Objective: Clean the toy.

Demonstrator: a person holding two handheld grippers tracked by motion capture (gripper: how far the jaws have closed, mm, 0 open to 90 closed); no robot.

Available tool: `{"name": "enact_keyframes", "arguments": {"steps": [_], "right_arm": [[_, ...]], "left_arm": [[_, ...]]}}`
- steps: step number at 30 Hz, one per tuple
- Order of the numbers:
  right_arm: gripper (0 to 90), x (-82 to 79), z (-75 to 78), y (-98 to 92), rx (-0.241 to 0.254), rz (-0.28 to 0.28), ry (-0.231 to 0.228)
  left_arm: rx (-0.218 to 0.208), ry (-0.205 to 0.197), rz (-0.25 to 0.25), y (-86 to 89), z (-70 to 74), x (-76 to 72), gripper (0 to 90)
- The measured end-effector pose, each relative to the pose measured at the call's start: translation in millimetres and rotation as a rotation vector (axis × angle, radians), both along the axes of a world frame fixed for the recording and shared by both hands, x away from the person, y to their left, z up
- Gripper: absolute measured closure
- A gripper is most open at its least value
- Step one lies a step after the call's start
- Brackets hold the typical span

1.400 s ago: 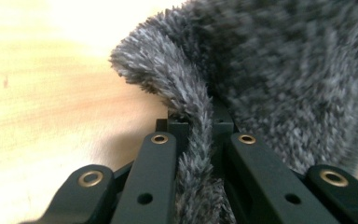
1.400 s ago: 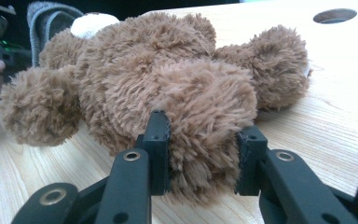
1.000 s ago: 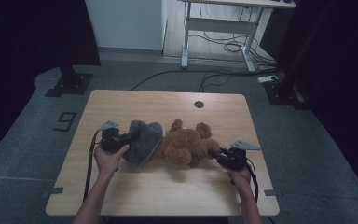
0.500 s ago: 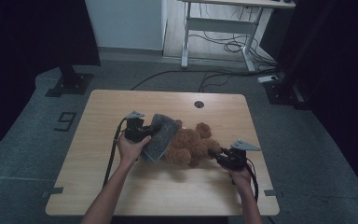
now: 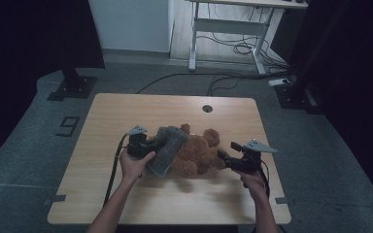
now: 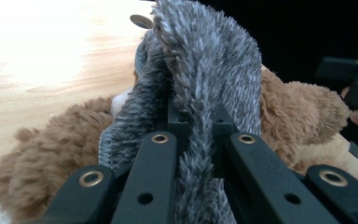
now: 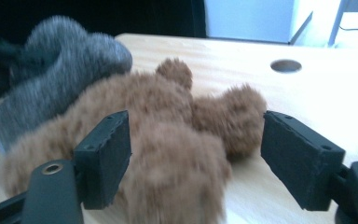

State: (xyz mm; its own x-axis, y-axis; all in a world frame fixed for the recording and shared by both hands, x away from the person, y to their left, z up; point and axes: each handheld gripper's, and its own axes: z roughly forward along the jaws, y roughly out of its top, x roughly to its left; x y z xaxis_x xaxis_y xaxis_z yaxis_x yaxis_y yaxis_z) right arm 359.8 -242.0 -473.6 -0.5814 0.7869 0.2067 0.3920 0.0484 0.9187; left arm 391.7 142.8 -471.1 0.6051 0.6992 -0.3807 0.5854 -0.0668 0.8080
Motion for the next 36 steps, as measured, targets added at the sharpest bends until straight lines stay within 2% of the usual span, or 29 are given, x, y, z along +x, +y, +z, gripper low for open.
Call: {"name": "enact_keyframes", "arguments": {"steps": [2, 5, 10, 15, 19, 21, 25, 28, 29, 32, 34, 36], "right_arm": [[21.0, 6.9, 6.3, 9.5, -0.023, 0.014, 0.006], [18.9, 18.8, 11.9, 24.4, -0.038, 0.049, 0.039], [16.3, 34.1, 12.5, 48.7, -0.065, 0.097, 0.094], [15.7, 32.5, -5.6, 68.5, -0.152, 0.135, 0.138], [19.7, 26.1, -24.7, 69.8, -0.132, 0.167, 0.175], [26.1, 23.0, -33.8, 66.9, -0.088, 0.183, 0.184], [41.4, 15.9, -41.9, 63.3, -0.080, 0.207, 0.151], [49.0, 8.6, -44.7, 64.5, -0.105, 0.209, 0.120], [50.6, 6.4, -44.9, 65.7, -0.115, 0.211, 0.112], [53.2, 0.0, -45.7, 68.0, -0.147, 0.218, 0.073], [53.6, -6.0, -46.7, 70.4, -0.170, 0.207, 0.038], [53.7, -10.8, -45.2, 73.1, -0.201, 0.198, 0.018]], "left_arm": [[-0.017, -0.004, -0.002, 1.9, -1.7, -3.9, 83.8], [-0.030, -0.010, -0.006, 3.9, -3.3, -8.9, 83.7], [-0.043, -0.012, -0.013, 6.1, -5.5, -13.9, 83.7], [-0.054, -0.008, -0.028, 7.8, -9.0, -20.1, 83.7], [-0.058, -0.011, -0.038, 9.0, -11.4, -28.3, 83.6], [-0.060, -0.013, -0.042, 9.0, -12.1, -31.6, 83.5], [-0.055, -0.018, -0.046, 6.6, -11.1, -38.3, 83.4], [0.008, -0.064, -0.044, -2.8, -1.1, -44.7, 83.5], [0.015, -0.077, -0.047, -6.4, 2.2, -45.5, 83.6], [0.001, -0.103, -0.082, -27.2, 17.6, -43.0, 83.7], [-0.018, -0.102, -0.109, -46.6, 26.9, -38.4, 83.7], [-0.012, -0.112, -0.135, -66.4, 33.2, -33.3, 83.7]]}}
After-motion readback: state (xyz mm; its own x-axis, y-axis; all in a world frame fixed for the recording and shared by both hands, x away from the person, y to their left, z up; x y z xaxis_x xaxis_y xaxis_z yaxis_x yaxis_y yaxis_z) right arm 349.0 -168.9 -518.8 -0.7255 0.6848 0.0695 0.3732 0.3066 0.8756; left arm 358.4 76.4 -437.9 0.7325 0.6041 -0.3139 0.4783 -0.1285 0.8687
